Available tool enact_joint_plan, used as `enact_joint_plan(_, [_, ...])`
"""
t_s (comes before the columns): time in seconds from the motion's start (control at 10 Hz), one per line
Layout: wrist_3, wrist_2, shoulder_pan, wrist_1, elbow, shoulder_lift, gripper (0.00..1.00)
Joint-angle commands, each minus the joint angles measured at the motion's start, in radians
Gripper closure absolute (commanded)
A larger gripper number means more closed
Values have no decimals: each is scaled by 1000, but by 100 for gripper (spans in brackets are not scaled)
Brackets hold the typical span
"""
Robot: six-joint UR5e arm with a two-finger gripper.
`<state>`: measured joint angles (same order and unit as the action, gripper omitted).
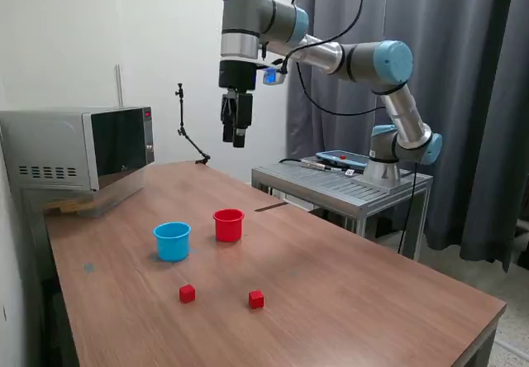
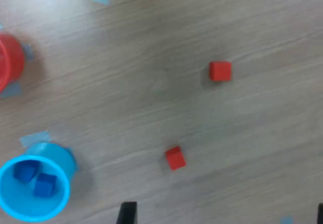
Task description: Place red objects in the red bin, and blue objects in the blue bin.
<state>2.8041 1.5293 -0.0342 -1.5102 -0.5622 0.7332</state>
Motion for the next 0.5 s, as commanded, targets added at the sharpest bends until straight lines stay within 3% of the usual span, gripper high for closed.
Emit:
enact_joint_plan(0.0, [0,0,34,2,-4,3,0])
enact_joint_plan(0.4, [-8,0,62,2,-42,8,0])
